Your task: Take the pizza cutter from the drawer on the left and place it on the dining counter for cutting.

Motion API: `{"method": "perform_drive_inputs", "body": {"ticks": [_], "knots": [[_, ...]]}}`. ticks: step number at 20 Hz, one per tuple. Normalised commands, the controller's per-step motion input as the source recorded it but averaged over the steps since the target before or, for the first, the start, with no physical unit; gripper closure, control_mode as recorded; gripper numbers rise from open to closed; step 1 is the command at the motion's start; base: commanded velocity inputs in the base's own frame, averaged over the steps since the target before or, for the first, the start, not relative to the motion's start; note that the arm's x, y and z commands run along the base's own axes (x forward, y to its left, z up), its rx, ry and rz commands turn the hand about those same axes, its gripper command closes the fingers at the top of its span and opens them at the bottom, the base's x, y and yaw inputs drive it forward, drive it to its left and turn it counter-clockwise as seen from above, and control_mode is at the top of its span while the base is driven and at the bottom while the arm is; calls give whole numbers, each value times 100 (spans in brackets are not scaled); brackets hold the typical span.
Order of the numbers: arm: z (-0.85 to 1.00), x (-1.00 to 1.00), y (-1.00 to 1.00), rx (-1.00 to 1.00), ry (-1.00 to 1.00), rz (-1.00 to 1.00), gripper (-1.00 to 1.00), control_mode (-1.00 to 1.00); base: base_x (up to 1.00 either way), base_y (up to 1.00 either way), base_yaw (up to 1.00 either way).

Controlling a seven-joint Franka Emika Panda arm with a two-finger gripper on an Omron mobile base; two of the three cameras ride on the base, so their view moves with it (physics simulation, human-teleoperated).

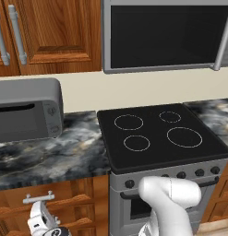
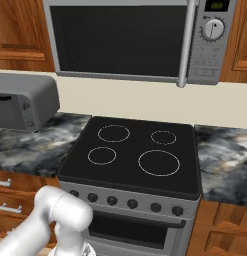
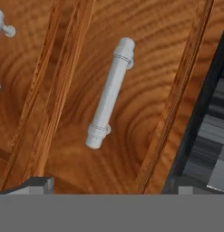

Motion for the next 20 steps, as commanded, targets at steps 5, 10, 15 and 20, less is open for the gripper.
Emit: {"method": "perform_drive_inputs", "body": {"ticks": [5,10,15,20], "knots": [[-34,13,21,0,-13,0,-100,-100,0,0,0],[-29,8,2,11,-8,2,-100,-100,0,0,0],[-24,4,0,20,-7,4,-100,-100,0,0,0],[-3,12,0,11,-7,1,-100,-100,0,0,0]]}}
